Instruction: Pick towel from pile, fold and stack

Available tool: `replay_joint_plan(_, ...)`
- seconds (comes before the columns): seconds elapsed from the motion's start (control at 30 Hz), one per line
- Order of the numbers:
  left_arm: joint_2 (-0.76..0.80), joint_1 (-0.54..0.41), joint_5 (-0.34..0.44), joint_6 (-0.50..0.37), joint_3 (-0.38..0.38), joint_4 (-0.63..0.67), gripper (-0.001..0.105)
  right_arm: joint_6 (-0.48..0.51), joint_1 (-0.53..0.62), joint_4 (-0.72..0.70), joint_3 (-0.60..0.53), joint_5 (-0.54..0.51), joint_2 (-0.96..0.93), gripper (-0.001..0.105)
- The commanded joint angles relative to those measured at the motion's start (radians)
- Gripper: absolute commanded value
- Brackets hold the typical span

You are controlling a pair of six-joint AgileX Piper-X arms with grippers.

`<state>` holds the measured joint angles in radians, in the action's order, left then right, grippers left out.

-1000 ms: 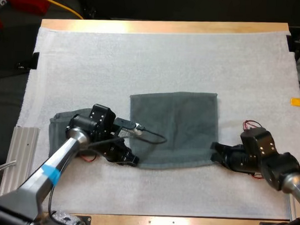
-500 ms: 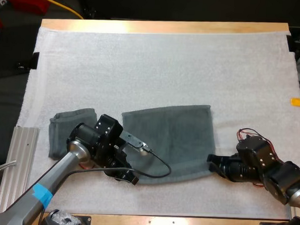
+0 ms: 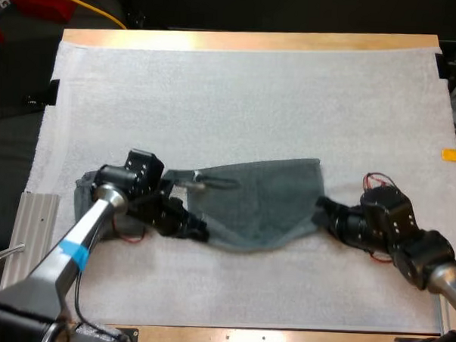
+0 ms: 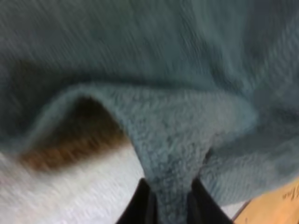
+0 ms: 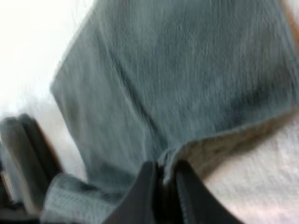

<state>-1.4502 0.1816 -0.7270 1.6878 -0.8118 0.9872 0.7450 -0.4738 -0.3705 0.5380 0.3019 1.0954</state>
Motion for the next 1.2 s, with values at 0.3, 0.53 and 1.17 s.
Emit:
replay_joint_plan(0.3, -0.152, -0.085, -0.088, 0.122, -0.128, -0.115, 0.0, -0.145, 0.15, 0.302, 0.009, 0.099, 0.187, 0.001)
replay_joint_plan(0.53, -0.213, -0.099, -0.046, 0.155, -0.153, -0.161, 0.0, -0.222, 0.157, 0.437, 0.009, 0.099, 0.288, 0.001)
replay_joint_plan(1.17, -0.216, -0.1, 0.097, 0.14, -0.153, -0.212, 0.035, -0.256, 0.157, 0.61, 0.009, 0.08, 0.381, 0.022)
